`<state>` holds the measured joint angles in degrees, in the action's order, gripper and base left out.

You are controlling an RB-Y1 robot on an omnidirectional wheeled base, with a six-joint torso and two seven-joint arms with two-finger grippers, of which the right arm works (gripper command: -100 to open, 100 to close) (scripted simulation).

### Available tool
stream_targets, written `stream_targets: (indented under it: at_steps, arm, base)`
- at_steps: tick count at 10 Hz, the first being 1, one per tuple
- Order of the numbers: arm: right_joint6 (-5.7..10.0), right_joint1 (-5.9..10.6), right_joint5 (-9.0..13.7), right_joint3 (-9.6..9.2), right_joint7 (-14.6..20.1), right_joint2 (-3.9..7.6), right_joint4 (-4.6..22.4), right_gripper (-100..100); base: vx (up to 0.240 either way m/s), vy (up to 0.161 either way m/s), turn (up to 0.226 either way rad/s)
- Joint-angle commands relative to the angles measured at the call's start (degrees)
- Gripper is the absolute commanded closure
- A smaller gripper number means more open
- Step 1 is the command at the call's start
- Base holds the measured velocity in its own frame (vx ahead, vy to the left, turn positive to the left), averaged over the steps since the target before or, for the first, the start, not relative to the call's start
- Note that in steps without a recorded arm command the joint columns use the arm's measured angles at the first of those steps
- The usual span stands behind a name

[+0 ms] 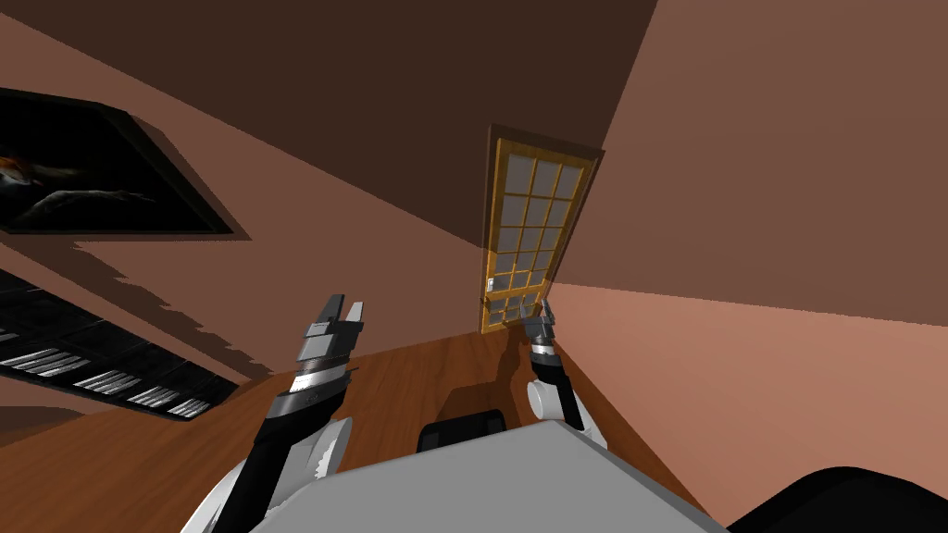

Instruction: Pull the door open

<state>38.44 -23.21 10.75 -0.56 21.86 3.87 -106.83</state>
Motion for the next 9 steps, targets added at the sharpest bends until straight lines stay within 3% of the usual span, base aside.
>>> stream_targets:
  at_steps: [1, 6, 7, 8, 9]
  arm:
    - [0.83, 0.78, 1.42, -0.19, 2.16, 0.45, 2.75, -100]
    - [2.42, 2.84, 5.83, -0.94, 8.43, 1.53, 10.1, -100]
    - [2.42, 2.84, 5.83, -0.94, 8.43, 1.53, 10.1, -100]
    - [3.07, 3.68, 7.64, -1.24, 10.99, 1.91, 13.07, -100]
    - [3.07, 3.68, 7.64, -1.24, 10.99, 1.91, 13.11, -100]
  base:
    - [0.082, -0.054, 0.142]
    - [0.087, -0.061, 0.157]
    - [0.044, -0.04, 0.061]
    - [0.065, -0.056, 0.161]
    - [0.064, -0.065, 0.149]
